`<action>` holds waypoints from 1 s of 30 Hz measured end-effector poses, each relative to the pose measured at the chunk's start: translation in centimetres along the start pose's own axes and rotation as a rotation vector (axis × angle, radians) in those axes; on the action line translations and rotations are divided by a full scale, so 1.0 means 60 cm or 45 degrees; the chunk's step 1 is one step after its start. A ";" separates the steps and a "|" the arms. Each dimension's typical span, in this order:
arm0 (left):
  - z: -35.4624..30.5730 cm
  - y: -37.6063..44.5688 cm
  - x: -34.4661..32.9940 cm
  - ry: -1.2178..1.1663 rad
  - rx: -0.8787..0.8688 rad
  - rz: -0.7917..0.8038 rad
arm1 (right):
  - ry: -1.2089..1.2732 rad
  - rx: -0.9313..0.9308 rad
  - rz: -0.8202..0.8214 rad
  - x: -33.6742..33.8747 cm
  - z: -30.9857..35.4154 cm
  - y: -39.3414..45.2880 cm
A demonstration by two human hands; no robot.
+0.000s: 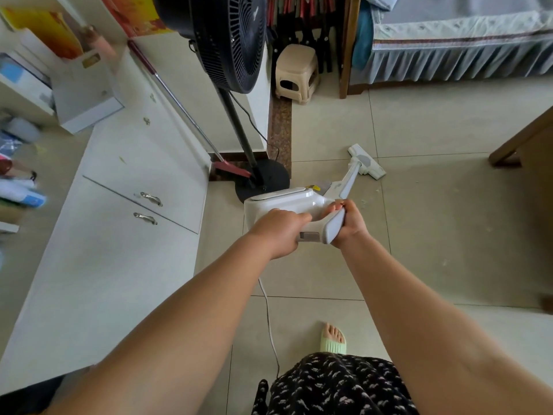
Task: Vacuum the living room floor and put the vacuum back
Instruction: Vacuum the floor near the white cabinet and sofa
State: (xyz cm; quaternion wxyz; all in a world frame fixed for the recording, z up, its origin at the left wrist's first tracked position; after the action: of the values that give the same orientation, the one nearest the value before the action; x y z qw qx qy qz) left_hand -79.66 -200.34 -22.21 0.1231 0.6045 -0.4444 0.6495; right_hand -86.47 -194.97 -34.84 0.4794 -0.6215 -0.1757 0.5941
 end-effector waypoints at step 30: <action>-0.007 -0.301 -0.152 -0.085 -0.076 0.149 | -0.098 0.037 -0.050 0.242 -0.127 -0.189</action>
State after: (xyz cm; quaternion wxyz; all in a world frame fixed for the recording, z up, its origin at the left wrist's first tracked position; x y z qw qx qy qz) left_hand -65.17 -186.21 -22.60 0.0881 0.5949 -0.5020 0.6215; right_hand -72.22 -181.02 -35.26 0.4927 -0.5876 -0.1975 0.6107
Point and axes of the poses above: each hand's wrist, its own y-axis towards the middle knuckle, its own x-axis out of the back of the hand, z = x × y, the point moved 10 cm from there along y, towards the middle knuckle, and after that the axes turned 15 degrees about x, right-handed, at the moved point
